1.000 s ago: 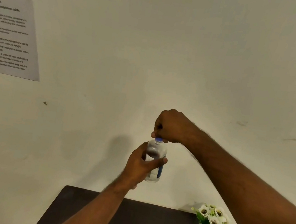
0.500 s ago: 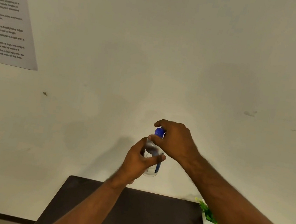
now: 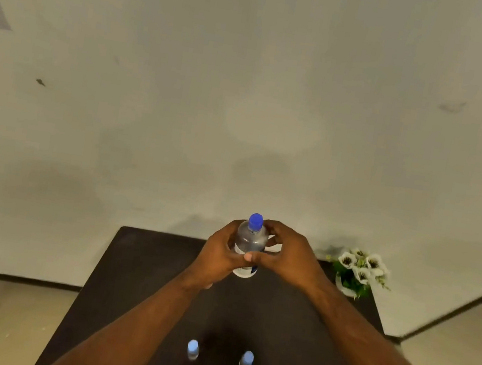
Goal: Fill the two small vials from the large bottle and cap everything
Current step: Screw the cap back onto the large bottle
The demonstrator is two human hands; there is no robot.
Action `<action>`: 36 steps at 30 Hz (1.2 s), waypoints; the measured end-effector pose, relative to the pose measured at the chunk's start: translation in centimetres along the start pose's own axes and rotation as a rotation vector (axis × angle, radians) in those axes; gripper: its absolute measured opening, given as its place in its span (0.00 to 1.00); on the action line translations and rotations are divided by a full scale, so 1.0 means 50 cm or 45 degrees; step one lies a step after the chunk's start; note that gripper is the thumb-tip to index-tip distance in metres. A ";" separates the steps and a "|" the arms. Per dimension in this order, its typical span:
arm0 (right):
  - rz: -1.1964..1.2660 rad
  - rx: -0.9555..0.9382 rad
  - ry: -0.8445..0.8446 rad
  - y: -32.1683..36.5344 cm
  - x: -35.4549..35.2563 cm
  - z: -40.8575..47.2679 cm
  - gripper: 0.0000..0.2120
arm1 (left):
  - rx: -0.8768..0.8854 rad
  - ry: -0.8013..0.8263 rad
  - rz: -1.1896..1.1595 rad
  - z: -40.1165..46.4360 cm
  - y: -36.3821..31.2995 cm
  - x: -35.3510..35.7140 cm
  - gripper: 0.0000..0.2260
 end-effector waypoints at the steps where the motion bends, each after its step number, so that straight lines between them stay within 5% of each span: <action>1: 0.020 0.024 0.024 -0.025 0.017 -0.009 0.37 | -0.020 0.018 0.009 -0.006 0.021 0.006 0.29; 17: 0.069 0.341 0.147 -0.334 0.240 -0.042 0.34 | -0.343 0.379 0.212 -0.043 0.331 0.099 0.31; 36: 0.047 0.421 0.230 -0.413 0.292 -0.033 0.31 | -0.346 0.399 0.263 -0.034 0.411 0.134 0.29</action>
Point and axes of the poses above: each hand's wrist, its own z-axis towards the middle knuckle, its own x-axis out of the palm, y = z × x, the point moved 7 cm from there along z, towards the middle knuckle, and after that the axes turned 8 degrees about z, right-handed, at the moved point
